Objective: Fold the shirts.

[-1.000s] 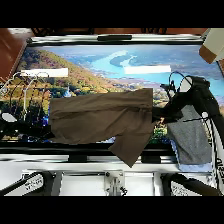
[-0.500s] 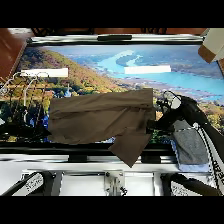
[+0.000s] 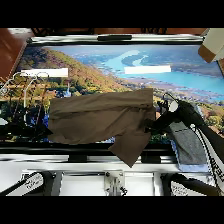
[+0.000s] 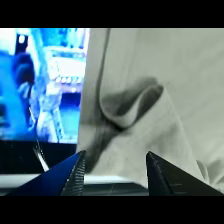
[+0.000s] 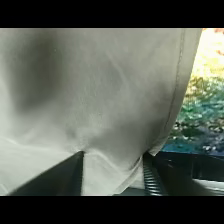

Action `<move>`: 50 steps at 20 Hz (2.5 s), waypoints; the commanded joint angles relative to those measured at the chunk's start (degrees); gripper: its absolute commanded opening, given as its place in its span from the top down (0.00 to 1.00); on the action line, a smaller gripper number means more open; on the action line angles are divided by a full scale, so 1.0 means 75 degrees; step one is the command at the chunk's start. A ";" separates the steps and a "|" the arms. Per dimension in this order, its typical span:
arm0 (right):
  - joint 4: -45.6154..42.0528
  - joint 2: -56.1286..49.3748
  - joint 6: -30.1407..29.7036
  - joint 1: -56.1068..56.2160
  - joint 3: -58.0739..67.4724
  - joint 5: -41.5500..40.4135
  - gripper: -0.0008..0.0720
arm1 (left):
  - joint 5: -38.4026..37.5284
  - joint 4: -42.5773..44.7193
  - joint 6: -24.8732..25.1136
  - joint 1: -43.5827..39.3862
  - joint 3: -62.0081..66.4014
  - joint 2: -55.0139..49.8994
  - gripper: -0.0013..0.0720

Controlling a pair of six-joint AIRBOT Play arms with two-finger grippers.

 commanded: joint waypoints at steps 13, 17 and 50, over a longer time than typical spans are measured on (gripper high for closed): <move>0.0064 -0.0003 -0.0038 0.0003 -0.0009 0.0277 0.90 | -0.0781 -0.0262 0.0886 -0.0283 0.0533 -0.0510 0.94; -0.0070 0.0358 -0.0402 0.0003 0.0009 0.0726 0.90 | -0.1323 -0.0256 0.1244 0.0233 0.0953 -0.0166 0.94; -0.0195 -0.3398 -0.1186 -0.0854 0.5887 0.0318 0.04 | -0.0256 -0.3305 0.0790 -0.0889 0.4237 -0.2404 0.09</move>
